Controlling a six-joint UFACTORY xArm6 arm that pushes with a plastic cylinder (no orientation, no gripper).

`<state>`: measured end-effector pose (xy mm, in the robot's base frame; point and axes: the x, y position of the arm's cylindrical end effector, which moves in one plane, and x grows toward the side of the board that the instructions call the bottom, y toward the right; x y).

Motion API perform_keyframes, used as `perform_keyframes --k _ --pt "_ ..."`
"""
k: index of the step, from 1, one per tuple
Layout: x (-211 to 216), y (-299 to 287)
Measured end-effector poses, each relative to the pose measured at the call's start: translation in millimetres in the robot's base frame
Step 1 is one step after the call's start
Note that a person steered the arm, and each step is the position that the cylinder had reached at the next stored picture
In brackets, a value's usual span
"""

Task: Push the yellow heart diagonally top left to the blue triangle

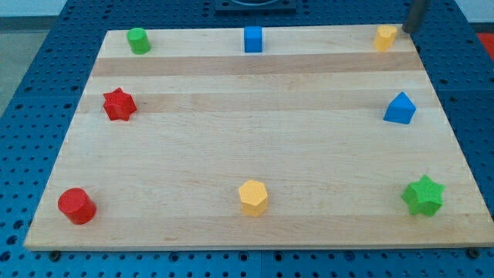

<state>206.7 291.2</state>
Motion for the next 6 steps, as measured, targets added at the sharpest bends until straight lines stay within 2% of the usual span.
perform_keyframes --k 2,4,6 --pt "6.0 -37.8" --pt "33.1 -69.8" --pt "60.9 -60.6"
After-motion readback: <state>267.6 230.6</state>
